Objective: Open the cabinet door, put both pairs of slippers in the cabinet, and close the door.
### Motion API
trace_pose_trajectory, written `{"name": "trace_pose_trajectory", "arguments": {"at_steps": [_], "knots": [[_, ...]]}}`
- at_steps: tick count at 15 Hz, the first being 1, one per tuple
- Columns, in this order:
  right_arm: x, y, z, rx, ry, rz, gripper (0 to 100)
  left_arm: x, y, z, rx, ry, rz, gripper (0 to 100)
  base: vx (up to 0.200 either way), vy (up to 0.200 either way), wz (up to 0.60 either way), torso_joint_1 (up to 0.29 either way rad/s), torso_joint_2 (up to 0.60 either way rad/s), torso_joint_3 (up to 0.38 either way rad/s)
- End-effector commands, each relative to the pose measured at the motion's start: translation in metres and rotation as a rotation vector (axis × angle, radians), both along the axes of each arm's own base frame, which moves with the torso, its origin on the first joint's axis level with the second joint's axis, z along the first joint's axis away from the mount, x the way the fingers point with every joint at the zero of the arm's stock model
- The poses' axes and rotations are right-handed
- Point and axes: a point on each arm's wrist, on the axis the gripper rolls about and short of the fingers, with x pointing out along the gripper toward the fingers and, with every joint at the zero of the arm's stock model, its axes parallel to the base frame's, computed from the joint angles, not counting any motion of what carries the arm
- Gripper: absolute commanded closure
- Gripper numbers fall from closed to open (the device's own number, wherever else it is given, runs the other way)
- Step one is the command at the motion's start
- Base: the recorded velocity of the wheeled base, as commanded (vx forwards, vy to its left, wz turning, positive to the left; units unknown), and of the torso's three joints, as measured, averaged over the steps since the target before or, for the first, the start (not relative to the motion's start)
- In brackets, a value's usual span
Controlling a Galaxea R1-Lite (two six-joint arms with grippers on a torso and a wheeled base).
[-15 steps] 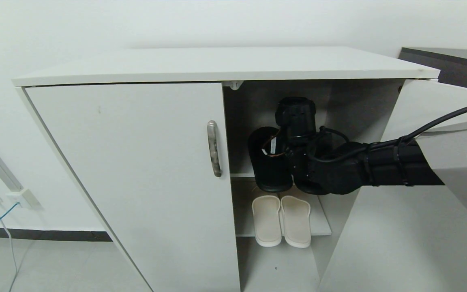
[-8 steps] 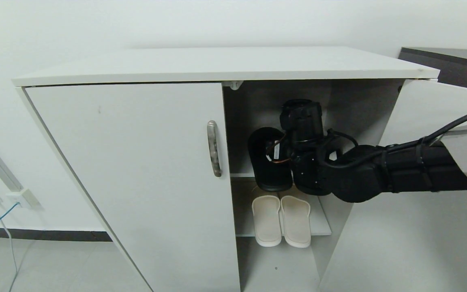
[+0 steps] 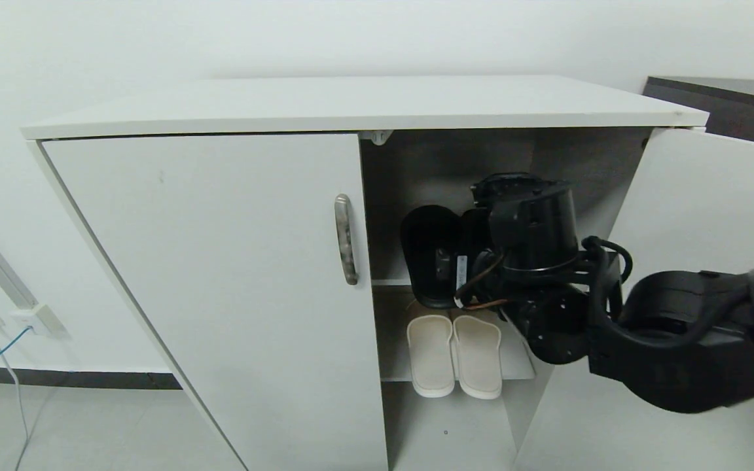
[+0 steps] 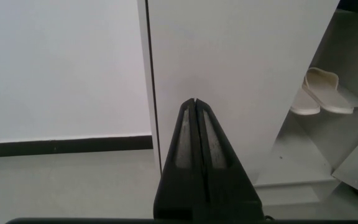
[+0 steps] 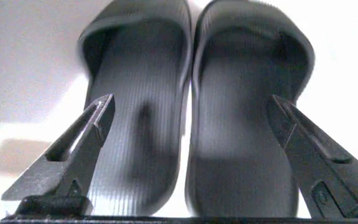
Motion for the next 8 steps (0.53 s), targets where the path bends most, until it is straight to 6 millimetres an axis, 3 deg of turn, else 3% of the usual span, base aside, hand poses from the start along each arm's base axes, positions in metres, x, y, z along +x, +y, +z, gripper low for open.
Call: {"name": "trace_pose_trajectory", "arguments": {"at_steps": [1, 3, 8], "knots": [[-0.035, -0.017, 0.011, 0.021, -0.016, 0.049, 0, 0.0, 0.0, 0.0, 0.0, 0.001, 0.001, 100, 0.0, 0.0, 0.0, 0.0, 0.0, 0.0], [-0.054, -0.024, 0.008, 0.012, -0.011, 0.083, 0, 0.0, 0.0, 0.0, 0.0, 0.001, -0.001, 100, 0.0, 0.0, 0.0, 0.0, 0.0, 0.0], [-0.065, -0.031, 0.008, 0.039, -0.028, 0.112, 0, 0.0, 0.0, 0.0, 0.003, 0.001, -0.001, 100, -0.2, 0.0, 0.0, 0.001, 0.01, 0.002]]}}
